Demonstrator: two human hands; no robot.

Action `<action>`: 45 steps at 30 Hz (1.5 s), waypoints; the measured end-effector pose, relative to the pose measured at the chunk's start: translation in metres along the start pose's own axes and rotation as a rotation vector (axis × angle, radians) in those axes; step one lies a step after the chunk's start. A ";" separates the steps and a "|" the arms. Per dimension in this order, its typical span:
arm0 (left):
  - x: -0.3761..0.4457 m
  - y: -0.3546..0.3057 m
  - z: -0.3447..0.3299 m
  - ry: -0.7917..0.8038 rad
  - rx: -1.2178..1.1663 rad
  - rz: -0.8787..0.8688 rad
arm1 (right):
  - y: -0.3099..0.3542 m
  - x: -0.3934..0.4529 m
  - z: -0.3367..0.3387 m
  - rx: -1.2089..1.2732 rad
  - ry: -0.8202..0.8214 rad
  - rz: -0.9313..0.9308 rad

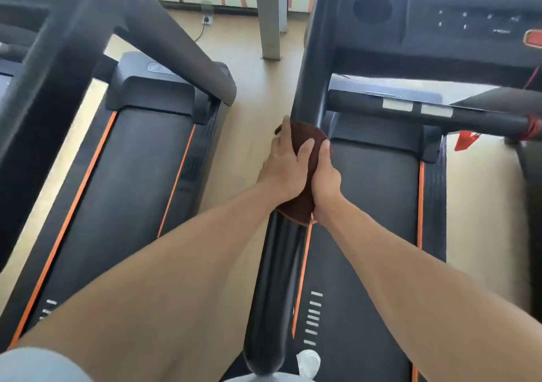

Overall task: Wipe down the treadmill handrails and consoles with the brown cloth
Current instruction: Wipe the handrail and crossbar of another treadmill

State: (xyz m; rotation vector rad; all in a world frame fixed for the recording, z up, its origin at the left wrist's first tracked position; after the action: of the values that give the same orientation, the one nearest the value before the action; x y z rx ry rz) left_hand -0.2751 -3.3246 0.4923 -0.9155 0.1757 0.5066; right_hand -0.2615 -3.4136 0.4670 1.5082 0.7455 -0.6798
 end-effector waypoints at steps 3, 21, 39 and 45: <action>0.038 -0.025 0.000 -0.039 0.200 -0.092 | 0.023 0.029 -0.002 0.096 0.023 -0.035; 0.069 -0.042 0.007 0.020 0.395 -0.275 | -0.005 -0.008 0.000 -0.195 0.013 0.171; -0.239 0.136 -0.035 -0.017 -0.533 0.167 | -0.211 -0.180 0.071 -0.504 0.232 0.286; -0.298 0.150 -0.062 -0.090 -0.545 0.282 | -0.244 -0.213 0.091 -0.526 0.170 0.301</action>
State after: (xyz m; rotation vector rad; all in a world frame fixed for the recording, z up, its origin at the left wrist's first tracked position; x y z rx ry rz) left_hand -0.6034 -3.4006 0.4543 -1.4057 0.0845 0.8807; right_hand -0.5835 -3.5099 0.4779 1.1616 0.7340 -0.1105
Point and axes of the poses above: each hand's wrist, its own x-axis towards the middle knuckle, its own z-axis out of the back of the hand, y = z × x, the point moved 1 cm from there along x, towards the middle knuckle, and after that the axes turned 1 degree about x, right-handed, at the moved point
